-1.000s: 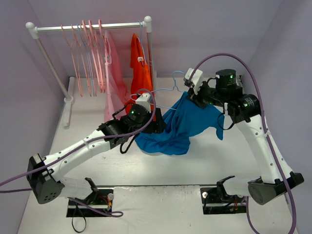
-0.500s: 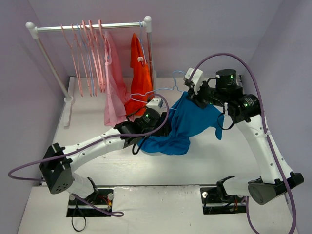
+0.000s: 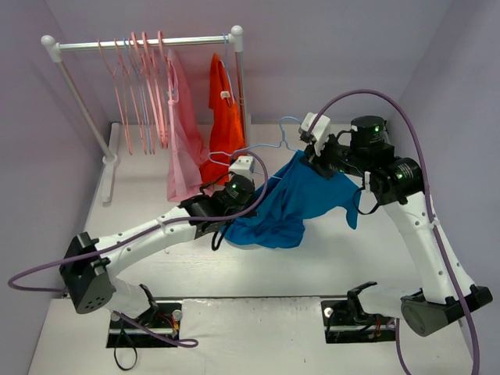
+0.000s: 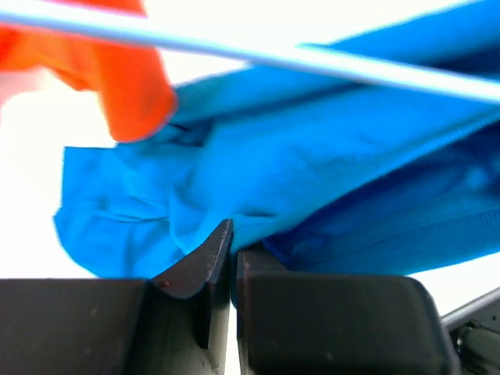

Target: Place the t-shirt on the hanger

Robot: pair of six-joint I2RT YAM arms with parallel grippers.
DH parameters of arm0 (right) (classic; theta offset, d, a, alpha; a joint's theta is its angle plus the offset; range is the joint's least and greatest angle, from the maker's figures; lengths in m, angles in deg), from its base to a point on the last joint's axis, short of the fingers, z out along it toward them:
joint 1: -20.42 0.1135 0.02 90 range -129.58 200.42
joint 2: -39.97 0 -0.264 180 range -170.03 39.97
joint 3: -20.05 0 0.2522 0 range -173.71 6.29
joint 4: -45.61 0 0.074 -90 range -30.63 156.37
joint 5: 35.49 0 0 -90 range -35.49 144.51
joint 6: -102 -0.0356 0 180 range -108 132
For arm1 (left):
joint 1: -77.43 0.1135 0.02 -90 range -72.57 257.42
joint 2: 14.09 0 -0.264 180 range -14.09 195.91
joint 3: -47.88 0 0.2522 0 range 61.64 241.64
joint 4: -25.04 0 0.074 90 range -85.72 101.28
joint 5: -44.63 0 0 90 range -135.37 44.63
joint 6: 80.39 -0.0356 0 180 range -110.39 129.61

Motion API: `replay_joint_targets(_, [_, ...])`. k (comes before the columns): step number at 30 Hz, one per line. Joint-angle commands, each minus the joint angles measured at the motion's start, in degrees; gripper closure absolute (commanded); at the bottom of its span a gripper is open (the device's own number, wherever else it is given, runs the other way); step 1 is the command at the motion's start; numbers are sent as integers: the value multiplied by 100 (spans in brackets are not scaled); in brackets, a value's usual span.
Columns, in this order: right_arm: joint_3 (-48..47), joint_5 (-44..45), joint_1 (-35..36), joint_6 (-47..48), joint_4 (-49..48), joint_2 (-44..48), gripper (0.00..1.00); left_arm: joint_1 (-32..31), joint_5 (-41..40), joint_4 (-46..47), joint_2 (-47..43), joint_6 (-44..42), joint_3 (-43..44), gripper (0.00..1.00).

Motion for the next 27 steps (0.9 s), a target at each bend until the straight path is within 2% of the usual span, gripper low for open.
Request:
replay_joint_targets(1, [16, -56, 11, -107, -523, 286, 100, 387, -340, -235, -638, -418, 259, 100])
replay_joint_targets(9, [156, 28, 2, -225, -515, 489, 100, 1364, 164, -494, -908, -932, 424, 100])
replay_joint_targets(15, [362, 161, 11, -267, -500, 715, 100, 2131, 647, -777, -794, -1464, 1000, 100])
replay_joint_targets(21, [650, 425, 19, -261, -497, 887, 100, 2567, 863, -1269, -447, -2009, 1838, 100])
replay_joint_targets(27, [772, 604, 55, -243, -489, 906, 100, 2665, 919, -1744, -193, -2427, 2553, 100])
